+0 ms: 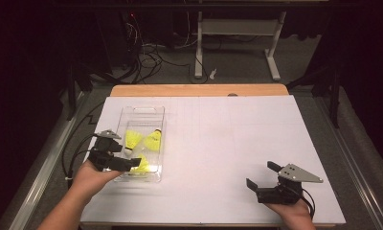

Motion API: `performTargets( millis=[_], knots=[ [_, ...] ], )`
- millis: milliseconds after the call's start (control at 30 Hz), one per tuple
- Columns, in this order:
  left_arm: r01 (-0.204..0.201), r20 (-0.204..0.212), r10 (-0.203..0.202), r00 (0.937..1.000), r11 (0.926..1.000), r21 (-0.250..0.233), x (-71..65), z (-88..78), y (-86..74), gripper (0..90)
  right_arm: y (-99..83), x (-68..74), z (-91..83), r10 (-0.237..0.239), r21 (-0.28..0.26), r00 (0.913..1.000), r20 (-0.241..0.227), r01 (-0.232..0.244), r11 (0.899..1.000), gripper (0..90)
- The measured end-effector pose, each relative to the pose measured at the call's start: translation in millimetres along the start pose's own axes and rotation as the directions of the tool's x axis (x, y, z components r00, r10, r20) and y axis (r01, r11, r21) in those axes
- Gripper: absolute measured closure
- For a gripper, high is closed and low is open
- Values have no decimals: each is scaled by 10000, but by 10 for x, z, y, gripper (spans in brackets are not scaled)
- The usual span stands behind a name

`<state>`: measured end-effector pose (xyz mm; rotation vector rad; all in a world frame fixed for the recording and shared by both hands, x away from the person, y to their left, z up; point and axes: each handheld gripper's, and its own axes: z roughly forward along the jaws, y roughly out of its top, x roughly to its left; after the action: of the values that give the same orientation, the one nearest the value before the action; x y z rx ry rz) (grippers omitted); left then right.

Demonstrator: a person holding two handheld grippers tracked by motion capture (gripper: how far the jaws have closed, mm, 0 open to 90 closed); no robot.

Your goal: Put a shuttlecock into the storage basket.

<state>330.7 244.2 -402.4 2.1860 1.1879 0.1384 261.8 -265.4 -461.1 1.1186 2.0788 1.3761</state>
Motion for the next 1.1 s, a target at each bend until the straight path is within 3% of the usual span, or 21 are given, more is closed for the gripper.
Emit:
performTargets(
  millis=[367,500,600,633,767,833,1000,1100],
  knots=[
    [-248,-277,213,9994,9906,-1347,-77,46,-221,48,-1,-15,-18,70,-127,9997,216,-67,9999,1],
    [-314,-217,275,9994,9781,-2056,-104,21,-287,42,-1,-18,-16,55,-162,9994,333,-49,9999,1],
    [-389,-190,352,9992,9647,-2606,-106,15,-344,38,0,-25,-16,71,-200,9992,403,-63,9998,1],
    [-389,-43,393,9992,9565,-2891,-107,4,-367,35,-1,-26,-15,77,-211,9990,430,-68,9998,1],
    [-551,-93,550,9984,9464,-3184,-118,10,-411,28,-5,-32,-17,88,-263,9985,532,-74,9996,0],
    [-614,24,668,9978,9298,-3629,-113,-1,-457,28,-4,-34,-24,107,-297,9982,595,-90,9995,1],
    [-836,303,1074,9938,8967,-4348,-122,-24,-557,20,8,-27,-70,125,-602,9969,770,-79,9982,1],
    [-1316,133,1547,9879,8794,-4575,-174,-44,-595,9,27,-17,-106,123,-963,9968,792,-46,9953,1]
  ],
)
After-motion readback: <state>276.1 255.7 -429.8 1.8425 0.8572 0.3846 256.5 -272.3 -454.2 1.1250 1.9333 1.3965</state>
